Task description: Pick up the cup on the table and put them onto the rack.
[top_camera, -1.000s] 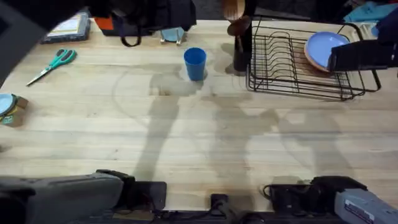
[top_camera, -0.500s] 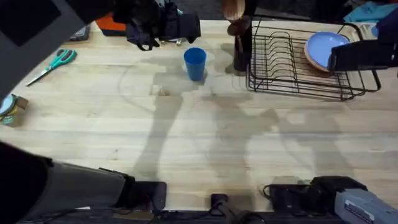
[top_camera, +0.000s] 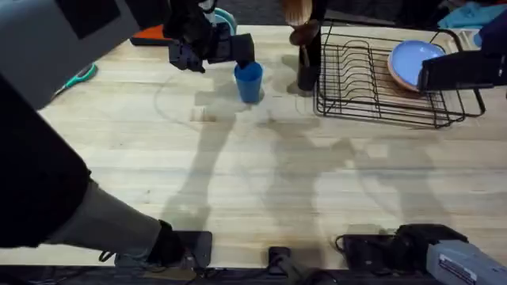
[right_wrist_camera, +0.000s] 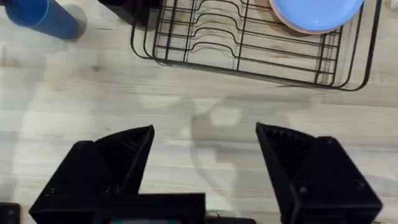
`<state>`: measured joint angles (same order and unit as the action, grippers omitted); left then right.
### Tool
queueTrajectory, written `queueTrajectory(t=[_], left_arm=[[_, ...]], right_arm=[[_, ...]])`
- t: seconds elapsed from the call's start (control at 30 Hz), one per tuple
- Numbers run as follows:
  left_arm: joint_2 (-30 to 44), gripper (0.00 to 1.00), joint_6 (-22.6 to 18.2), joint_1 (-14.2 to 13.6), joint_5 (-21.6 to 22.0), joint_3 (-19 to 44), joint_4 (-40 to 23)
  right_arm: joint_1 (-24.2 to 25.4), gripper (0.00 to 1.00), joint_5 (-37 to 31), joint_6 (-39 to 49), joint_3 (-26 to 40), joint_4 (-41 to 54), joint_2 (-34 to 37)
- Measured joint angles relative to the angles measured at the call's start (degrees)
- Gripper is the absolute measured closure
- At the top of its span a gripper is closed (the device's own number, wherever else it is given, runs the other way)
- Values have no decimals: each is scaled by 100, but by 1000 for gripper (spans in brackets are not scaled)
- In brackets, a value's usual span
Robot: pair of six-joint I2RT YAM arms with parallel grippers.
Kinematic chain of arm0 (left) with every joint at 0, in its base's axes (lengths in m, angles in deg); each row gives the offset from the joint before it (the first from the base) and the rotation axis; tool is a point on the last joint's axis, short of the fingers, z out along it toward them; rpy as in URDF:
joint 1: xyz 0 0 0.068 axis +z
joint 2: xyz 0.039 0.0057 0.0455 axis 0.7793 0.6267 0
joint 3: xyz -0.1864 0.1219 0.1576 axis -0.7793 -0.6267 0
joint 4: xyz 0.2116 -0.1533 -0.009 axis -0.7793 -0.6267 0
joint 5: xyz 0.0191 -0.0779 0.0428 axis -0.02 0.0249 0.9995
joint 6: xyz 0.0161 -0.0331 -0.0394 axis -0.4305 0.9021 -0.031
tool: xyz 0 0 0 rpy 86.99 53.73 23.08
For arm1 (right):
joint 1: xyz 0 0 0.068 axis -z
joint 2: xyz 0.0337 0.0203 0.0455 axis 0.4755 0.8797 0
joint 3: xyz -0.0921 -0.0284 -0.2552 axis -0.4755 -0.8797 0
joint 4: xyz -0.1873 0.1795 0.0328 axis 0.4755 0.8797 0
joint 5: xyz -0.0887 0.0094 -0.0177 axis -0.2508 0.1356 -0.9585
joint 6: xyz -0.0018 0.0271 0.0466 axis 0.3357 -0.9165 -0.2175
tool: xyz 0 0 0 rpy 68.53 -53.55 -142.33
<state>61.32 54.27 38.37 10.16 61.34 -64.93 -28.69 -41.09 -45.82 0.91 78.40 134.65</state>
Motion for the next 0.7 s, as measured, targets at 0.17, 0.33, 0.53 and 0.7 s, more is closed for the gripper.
queueTrajectory(t=[0.17, 0.33, 0.53, 0.7], left_arm=[[0, 4, 0, 0, 199, 0, 0], [2, 6, 0, 0, 266, 0, 0], [244, 6, 0, -80, 251, 0, 3], [508, 5, 0, -177, 251, 0, 8]], right_arm=[[0, 9, 0, 0, 0, 0, 0], [0, 9, 0, 0, 0, 0, 0], [0, 9, 0, 0, 0, 0, 0], [0, 9, 0, 0, 0, -2, 0]])
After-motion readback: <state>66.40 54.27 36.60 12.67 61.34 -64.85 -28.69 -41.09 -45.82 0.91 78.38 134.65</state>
